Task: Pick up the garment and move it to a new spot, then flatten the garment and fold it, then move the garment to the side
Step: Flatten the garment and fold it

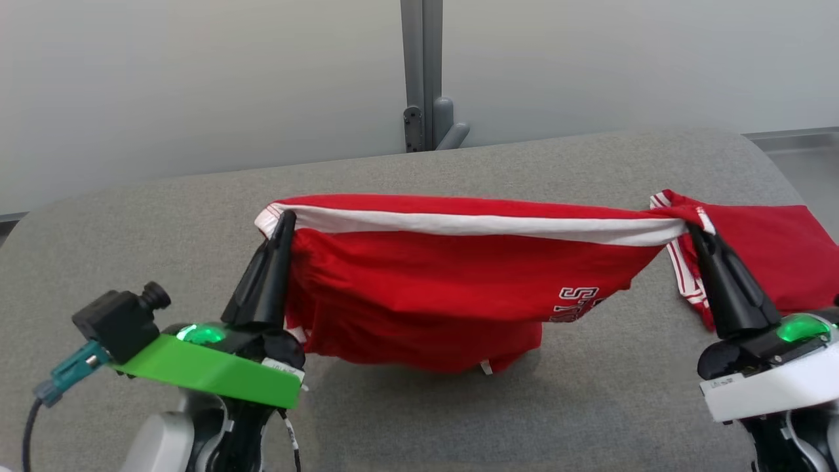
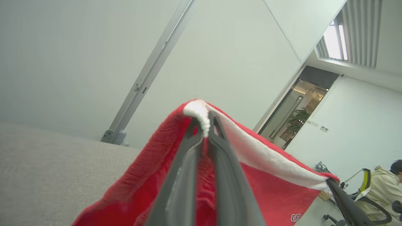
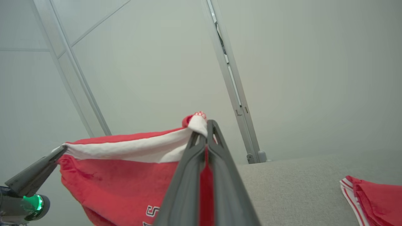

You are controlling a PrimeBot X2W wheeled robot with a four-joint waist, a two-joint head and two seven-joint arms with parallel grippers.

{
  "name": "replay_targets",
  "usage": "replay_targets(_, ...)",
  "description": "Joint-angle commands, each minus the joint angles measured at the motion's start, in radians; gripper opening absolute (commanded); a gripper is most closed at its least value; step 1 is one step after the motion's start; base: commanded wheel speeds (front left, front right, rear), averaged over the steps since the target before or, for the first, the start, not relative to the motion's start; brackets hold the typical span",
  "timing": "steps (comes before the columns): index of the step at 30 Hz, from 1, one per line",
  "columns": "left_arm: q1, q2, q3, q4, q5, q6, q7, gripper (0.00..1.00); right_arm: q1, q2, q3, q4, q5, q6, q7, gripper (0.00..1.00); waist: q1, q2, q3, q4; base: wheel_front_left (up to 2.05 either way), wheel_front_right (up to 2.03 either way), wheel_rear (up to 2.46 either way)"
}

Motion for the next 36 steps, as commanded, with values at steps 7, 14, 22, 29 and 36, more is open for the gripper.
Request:
replay_targets(7,-0.057,0.045,0.013,-0.189,-0.019,0.05,0.092,0.0,0.004,0.048,-0.083,-0.176,0.083,0.0,0.099,0.0,0.0,-0.0001,0.007,-0.004,0.0,0.0,0.0)
replay_targets(14,-0.189,0.076,0.007,-0.145,-0.02,0.059,0.182,0.0,-0.102,0.084,-0.121,-0.164,0.105,0.0,0.208,0.0,0.0,-0.0001,0.056,-0.004,0.0,0.0,0.0)
replay_targets(22,-0.592,0.072,-0.025,0.181,0.008,0.039,0.311,0.0,-0.541,0.118,-0.081,0.126,0.041,0.0,0.268,0.0,0.0,-0.0001,0.234,-0.024,0.0,0.0,0.0)
replay_targets(29,-1.035,0.036,0.037,0.557,0.066,0.023,0.214,0.0,-1.082,0.206,-0.099,0.563,-0.1,0.0,0.089,0.0,0.0,-0.0001,0.336,-0.103,0.0,0.0,0.0)
replay_targets(36,-1.23,0.078,-0.011,0.797,0.19,-0.067,0.01,0.0,-1.282,0.229,-0.027,0.834,-0.06,0.0,-0.095,0.0,0.0,-0.0001,0.457,-0.14,0.0,0.0,0.0)
